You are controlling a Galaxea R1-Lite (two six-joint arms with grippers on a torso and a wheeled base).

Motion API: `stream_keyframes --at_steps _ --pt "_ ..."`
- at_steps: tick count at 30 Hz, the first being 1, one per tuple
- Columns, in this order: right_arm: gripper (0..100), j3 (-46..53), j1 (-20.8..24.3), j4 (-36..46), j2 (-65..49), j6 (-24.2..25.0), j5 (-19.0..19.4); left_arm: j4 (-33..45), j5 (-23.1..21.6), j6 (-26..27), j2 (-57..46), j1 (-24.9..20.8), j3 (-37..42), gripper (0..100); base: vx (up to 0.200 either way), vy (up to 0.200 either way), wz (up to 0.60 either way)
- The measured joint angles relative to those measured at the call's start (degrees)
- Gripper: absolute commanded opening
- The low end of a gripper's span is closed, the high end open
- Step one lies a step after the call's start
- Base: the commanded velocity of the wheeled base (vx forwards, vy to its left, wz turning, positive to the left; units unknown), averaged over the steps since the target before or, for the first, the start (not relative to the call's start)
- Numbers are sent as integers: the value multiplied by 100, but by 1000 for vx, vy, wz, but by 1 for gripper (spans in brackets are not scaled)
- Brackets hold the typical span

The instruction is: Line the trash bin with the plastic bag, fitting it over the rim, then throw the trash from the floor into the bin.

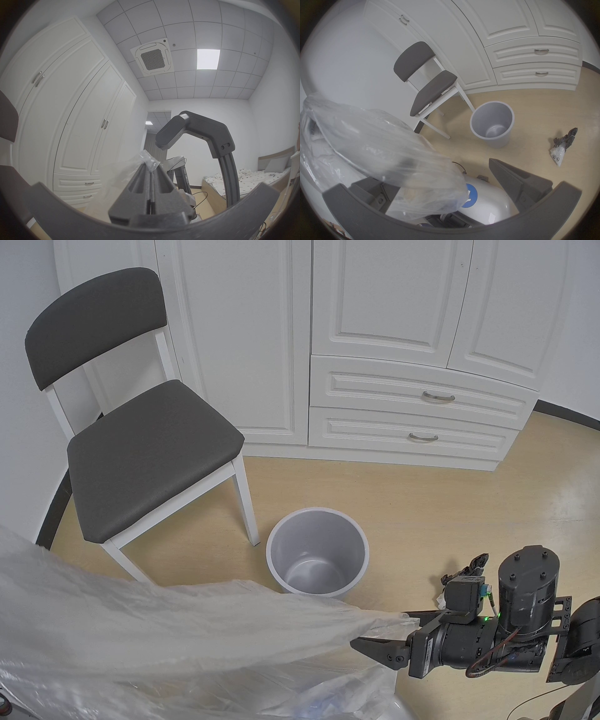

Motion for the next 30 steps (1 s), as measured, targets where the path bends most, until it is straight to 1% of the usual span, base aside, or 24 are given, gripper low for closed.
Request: stream_keyframes --at_steps 6,12,29,30 --pt "100 22 -1 -345 50 -4 -173 2 -2 0 11 0 -9 0 0 0 0" --pt "100 48 -34 -380 -43 -37 -288 2 0 -2 11 0 -11 0 0 0 0" --pt "100 194 -87 -374 -380 -263 -310 5 -2 4 21 0 6 0 0 0 0" --pt "0 199 -87 -375 -383 -261 -305 5 0 6 21 0 6 0 0 0 0"
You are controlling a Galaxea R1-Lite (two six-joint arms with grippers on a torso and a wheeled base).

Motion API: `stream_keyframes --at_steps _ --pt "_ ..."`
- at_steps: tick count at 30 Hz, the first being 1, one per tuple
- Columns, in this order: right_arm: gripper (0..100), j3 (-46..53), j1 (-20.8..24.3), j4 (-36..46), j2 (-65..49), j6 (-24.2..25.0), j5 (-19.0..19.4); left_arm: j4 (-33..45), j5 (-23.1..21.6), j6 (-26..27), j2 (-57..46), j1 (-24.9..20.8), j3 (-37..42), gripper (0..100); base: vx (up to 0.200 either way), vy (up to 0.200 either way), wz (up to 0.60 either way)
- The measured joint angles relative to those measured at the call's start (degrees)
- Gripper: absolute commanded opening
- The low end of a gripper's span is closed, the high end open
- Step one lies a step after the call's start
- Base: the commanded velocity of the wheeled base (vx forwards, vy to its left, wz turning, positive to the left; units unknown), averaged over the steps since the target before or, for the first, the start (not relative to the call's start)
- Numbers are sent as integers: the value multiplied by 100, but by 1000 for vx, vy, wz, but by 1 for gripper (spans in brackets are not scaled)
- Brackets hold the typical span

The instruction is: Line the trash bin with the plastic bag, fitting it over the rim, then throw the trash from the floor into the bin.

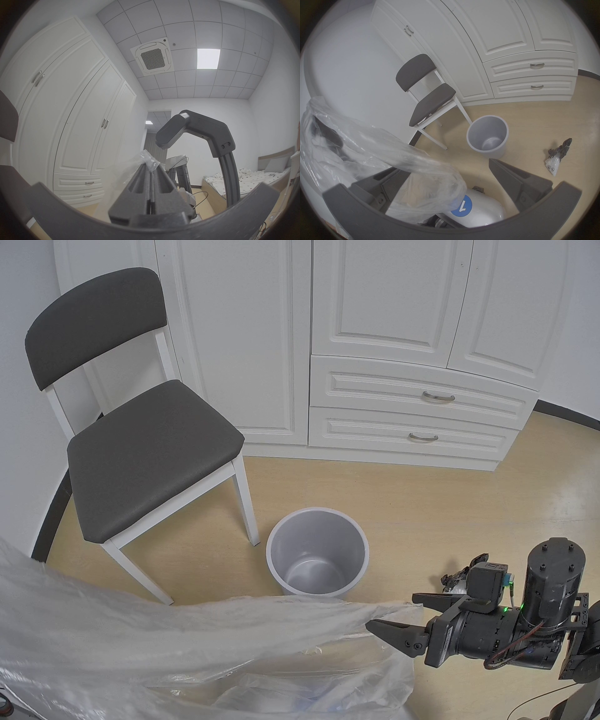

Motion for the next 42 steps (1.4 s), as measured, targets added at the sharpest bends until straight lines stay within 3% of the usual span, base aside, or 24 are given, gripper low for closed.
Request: stream_keyframes --at_steps 14,20,25,35,42 --pt "0 30 43 48 4 20 72 2 0 -20 48 4 16 0 0 0 0" --pt "0 -7 -40 1 -102 -20 -55 55 0 -368 150 0 63 0 0 0 0" --pt "0 -11 -263 0 -355 -347 -286 110 44 -568 486 34 232 0 0 0 0" --pt "0 -22 -774 23 -1106 -1229 -429 240 884 -773 1606 107 121 0 0 0 0" --pt "0 -39 -964 55 -1609 -1620 -460 941 1477 -795 2231 163 -323 0 0 0 0"
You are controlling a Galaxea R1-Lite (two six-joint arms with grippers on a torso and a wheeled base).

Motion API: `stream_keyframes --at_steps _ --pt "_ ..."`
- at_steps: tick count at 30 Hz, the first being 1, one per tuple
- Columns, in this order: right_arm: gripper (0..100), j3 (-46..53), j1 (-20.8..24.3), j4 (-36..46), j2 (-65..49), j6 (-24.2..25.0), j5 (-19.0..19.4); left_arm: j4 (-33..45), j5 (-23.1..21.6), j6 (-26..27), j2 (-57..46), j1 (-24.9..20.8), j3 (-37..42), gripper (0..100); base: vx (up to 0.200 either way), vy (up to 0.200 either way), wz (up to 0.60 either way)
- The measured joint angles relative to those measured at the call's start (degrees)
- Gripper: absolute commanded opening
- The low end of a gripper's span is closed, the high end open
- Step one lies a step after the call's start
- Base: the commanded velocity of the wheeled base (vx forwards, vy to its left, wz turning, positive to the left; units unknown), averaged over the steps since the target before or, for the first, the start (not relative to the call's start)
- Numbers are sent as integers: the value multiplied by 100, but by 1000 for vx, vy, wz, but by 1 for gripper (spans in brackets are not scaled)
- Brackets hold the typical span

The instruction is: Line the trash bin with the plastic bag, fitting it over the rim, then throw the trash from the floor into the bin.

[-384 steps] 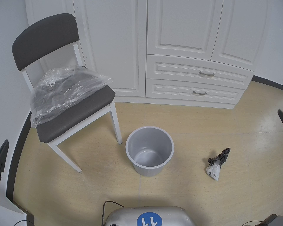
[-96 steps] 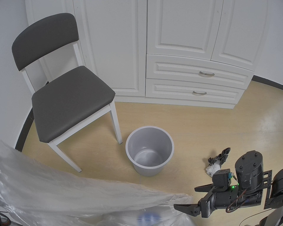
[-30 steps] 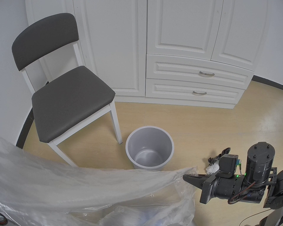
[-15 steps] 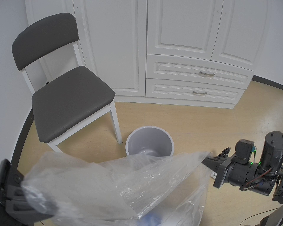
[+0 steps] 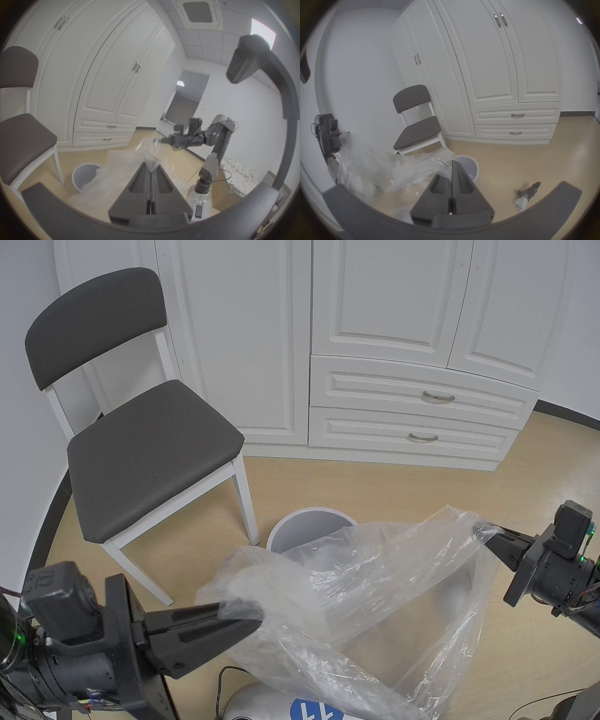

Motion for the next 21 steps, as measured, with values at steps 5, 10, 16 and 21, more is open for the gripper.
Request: stream_keyframes --at_steps 5,10,16,21 --pt "0 -82 -30 33 -221 -211 -63 613 57 2 118 243 -284 0 0 0 0" --pt "0 -148 -30 39 -330 -354 -205 1382 68 11 50 540 -601 0 0 0 0" --pt "0 -158 -17 149 -425 -586 -325 2442 69 16 -162 802 -1033 0 0 0 0" --pt "0 -311 -5 1041 -552 -641 -473 2615 69 20 -273 1058 -1226 0 0 0 0"
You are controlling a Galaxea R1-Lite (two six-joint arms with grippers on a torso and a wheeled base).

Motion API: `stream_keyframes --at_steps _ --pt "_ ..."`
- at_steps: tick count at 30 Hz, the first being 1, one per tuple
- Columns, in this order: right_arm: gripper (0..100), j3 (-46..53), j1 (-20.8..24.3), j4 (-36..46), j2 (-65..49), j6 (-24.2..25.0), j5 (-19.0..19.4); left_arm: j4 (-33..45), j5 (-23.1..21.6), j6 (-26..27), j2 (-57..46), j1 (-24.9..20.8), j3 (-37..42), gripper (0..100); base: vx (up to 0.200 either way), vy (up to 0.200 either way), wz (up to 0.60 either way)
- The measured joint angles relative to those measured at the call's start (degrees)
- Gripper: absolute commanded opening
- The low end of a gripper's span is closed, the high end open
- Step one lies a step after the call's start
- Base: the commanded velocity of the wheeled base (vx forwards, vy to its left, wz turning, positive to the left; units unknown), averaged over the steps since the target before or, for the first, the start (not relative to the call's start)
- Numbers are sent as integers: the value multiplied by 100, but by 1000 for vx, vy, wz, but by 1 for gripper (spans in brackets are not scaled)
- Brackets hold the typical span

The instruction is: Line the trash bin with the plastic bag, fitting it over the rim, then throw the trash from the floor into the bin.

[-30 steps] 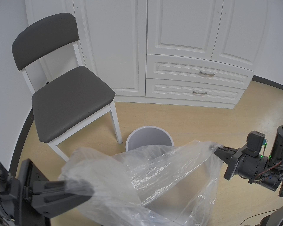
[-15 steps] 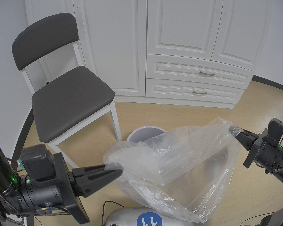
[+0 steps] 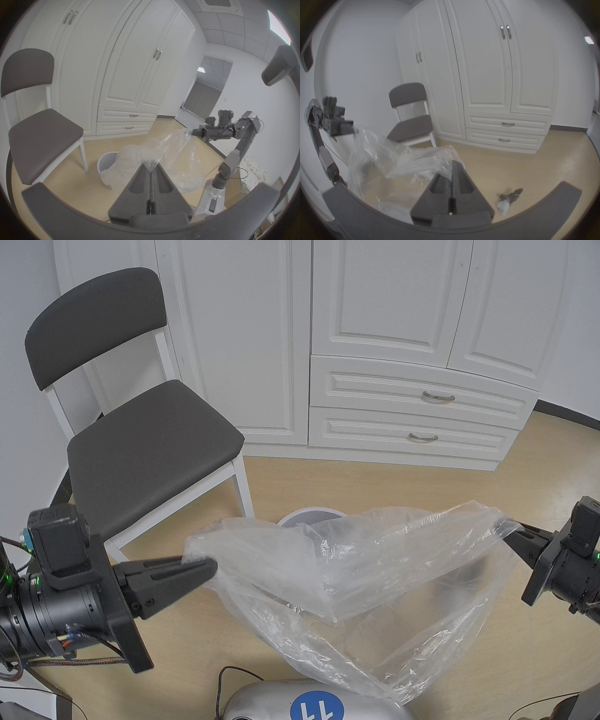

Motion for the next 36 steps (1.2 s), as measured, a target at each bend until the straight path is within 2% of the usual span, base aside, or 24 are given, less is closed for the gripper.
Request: stream_keyframes --at_steps 4,10,18,36 --pt "0 -238 29 853 -201 -5 -83 51 -1 12 -22 311 -74 0 0 0 0" --pt "0 -446 49 1354 -464 9 -121 141 -1 60 -50 634 -135 0 0 0 0" --pt "0 -488 49 1590 -510 15 -118 780 -1 229 -48 706 -306 0 0 0 0" --pt "0 -499 -17 1752 -138 50 -165 794 -1 333 204 1307 -450 0 0 0 0"
